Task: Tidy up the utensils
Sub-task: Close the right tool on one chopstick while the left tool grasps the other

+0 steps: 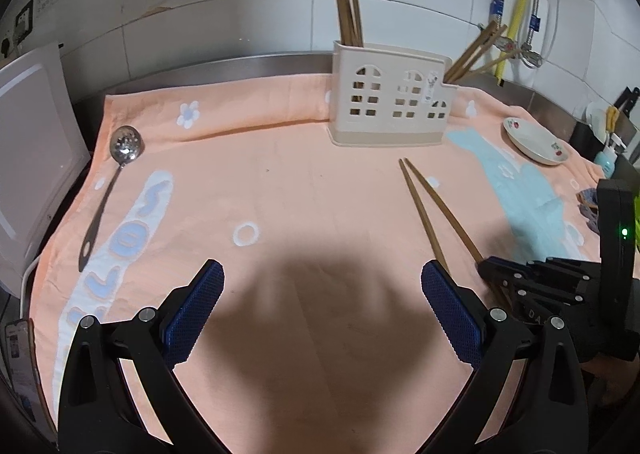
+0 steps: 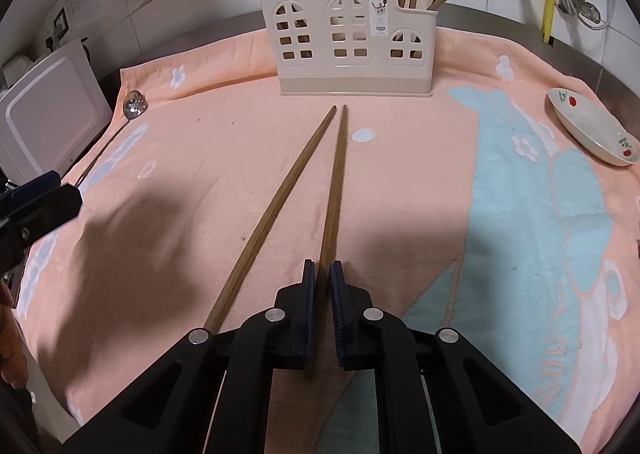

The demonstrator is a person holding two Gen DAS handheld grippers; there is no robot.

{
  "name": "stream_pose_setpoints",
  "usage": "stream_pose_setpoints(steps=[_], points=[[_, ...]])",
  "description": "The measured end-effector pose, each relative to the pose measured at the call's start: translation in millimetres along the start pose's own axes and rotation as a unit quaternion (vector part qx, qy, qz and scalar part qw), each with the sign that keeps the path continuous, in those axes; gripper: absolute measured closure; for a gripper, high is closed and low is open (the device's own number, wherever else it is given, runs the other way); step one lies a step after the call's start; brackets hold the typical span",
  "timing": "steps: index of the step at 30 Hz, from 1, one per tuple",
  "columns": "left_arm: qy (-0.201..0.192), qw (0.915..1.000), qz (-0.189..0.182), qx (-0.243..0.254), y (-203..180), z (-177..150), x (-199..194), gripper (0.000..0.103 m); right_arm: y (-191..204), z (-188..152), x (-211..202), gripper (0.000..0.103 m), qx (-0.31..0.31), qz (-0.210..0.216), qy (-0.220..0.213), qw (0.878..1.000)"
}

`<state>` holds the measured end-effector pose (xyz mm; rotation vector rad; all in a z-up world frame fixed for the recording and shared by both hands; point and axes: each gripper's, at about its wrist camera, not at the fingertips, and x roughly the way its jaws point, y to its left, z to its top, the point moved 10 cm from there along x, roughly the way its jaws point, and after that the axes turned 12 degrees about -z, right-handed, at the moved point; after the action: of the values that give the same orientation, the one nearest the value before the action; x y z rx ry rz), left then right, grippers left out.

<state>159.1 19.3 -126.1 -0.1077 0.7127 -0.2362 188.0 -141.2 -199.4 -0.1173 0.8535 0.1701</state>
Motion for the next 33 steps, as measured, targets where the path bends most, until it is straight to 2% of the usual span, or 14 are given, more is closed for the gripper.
stream_pose_setpoints(steps=[15, 17, 19, 23, 28, 33], points=[[0.04, 0.9967, -0.069, 0.011, -56, -20, 34, 0.007, -24, 24, -44, 0.096, 0.007, -0.001, -0.064, 0.998], [0.048, 0.9953, -0.083, 0.012, -63, -22, 39, 0.017, -26, 29, -51, 0.096, 0.008, -0.001, -0.074, 0.997], [0.054, 0.9938, -0.097, 0.01, -69, -24, 44, 0.031, -29, 33, -58, 0.096, 0.008, 0.0, -0.084, 0.996], [0.072, 0.9892, -0.128, 0.001, -80, -30, 57, 0.049, -32, 41, -70, 0.096, 0.007, 0.0, -0.101, 0.995], [0.089, 0.9847, -0.15, -0.006, -91, -37, 72, 0.082, -34, 48, -77, 0.096, 0.004, 0.001, -0.113, 0.994], [0.096, 0.9848, -0.144, -0.01, -92, -38, 84, 0.089, -35, 50, -78, 0.096, 0.003, 0.003, -0.115, 0.993]])
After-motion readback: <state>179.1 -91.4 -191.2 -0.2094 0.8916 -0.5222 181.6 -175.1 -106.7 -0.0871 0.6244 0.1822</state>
